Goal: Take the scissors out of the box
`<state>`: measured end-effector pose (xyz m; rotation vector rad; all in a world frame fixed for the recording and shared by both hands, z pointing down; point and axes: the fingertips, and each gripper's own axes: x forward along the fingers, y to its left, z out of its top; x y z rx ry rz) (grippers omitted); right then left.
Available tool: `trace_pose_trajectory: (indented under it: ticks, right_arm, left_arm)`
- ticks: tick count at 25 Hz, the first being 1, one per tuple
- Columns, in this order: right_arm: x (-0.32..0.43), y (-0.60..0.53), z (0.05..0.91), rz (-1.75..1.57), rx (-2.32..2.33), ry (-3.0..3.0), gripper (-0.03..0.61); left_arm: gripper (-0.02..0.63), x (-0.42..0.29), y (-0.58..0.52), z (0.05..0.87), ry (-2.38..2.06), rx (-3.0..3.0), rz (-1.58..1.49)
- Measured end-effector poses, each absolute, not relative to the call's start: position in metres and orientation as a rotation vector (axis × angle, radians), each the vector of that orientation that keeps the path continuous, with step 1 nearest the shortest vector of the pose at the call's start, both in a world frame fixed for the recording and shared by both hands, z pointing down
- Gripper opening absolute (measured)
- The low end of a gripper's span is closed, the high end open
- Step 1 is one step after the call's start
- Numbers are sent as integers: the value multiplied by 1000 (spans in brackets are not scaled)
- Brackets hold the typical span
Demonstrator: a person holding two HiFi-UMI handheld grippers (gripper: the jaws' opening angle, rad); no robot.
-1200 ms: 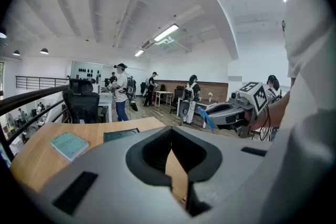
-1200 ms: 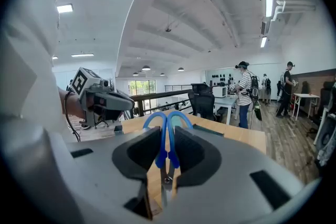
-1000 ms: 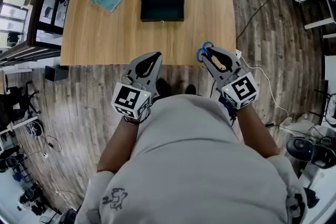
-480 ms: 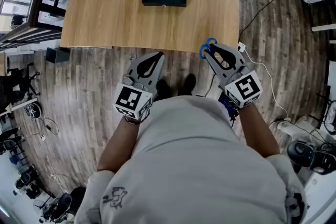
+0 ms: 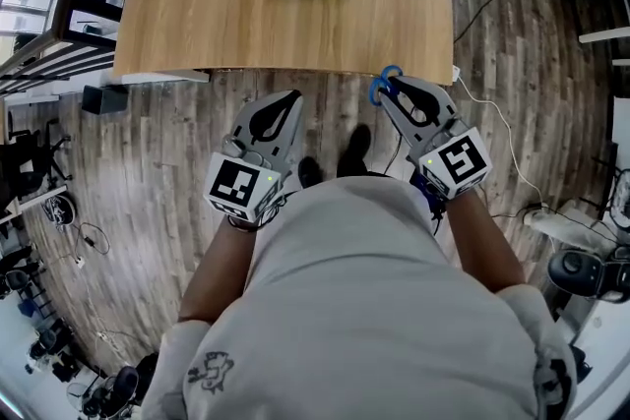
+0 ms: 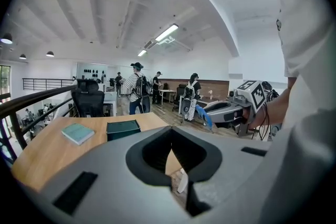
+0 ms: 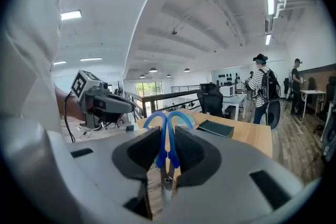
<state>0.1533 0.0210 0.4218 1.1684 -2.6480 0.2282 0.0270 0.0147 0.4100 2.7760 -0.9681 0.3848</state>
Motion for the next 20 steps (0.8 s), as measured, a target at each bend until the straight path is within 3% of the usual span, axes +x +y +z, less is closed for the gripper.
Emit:
trace_pose_trajectory:
  ticks: [20]
  right_arm:
    - [52, 125, 393, 103, 1261, -2636, 94]
  left_arm:
    - [5, -73, 103, 388, -904, 2852, 306]
